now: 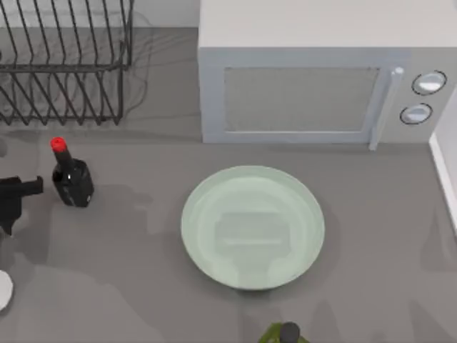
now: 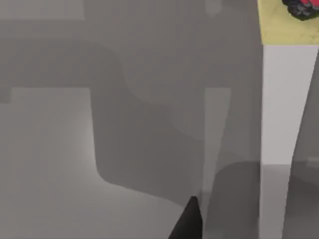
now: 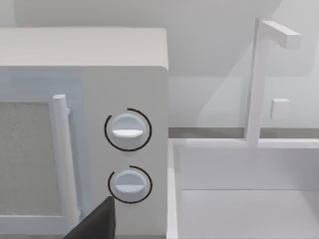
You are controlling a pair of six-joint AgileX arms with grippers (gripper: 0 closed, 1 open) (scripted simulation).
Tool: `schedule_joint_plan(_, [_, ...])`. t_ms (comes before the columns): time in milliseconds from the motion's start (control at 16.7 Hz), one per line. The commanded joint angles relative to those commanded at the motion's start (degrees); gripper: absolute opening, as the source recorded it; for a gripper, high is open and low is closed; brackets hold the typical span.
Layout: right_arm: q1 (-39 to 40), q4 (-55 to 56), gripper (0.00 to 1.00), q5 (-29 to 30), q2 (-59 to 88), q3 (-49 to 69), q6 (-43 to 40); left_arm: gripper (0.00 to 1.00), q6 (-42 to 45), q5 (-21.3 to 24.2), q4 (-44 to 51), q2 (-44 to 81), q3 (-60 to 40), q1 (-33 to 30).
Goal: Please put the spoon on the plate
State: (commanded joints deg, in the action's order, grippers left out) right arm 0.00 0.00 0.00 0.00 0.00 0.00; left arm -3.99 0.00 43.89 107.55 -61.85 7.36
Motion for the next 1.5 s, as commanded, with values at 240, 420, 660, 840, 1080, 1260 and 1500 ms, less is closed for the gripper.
schedule_joint_plan(240, [0.0,0.0,1.0,0.0,0.0,0.0,0.0,0.0,-0.2,-0.2,6.1,-2.3,-4.2,0.0])
schedule_joint_plan(420, [0.0,0.0,1.0,0.0,0.0,0.0,0.0,0.0,-0.2,0.2,10.7,-4.2,-7.3,-0.1])
schedule_joint_plan(660, [0.0,0.0,1.0,0.0,0.0,0.0,0.0,0.0,-0.2,0.2,18.5,-6.8,-11.5,-0.2])
schedule_joint_plan(840, [0.0,0.0,1.0,0.0,0.0,0.0,0.0,0.0,-0.3,0.0,21.7,-7.6,-13.5,-0.2])
schedule_joint_plan(1080, [0.0,0.0,1.0,0.0,0.0,0.0,0.0,0.0,-0.2,0.0,21.5,-7.4,-13.3,-0.1])
schedule_joint_plan(1260, [0.0,0.0,1.0,0.0,0.0,0.0,0.0,0.0,1.3,0.0,21.8,-7.5,-14.5,-1.0])
schedule_joint_plan(1500, [0.0,0.0,1.0,0.0,0.0,0.0,0.0,0.0,9.0,0.0,22.7,-7.7,-20.3,-6.7])
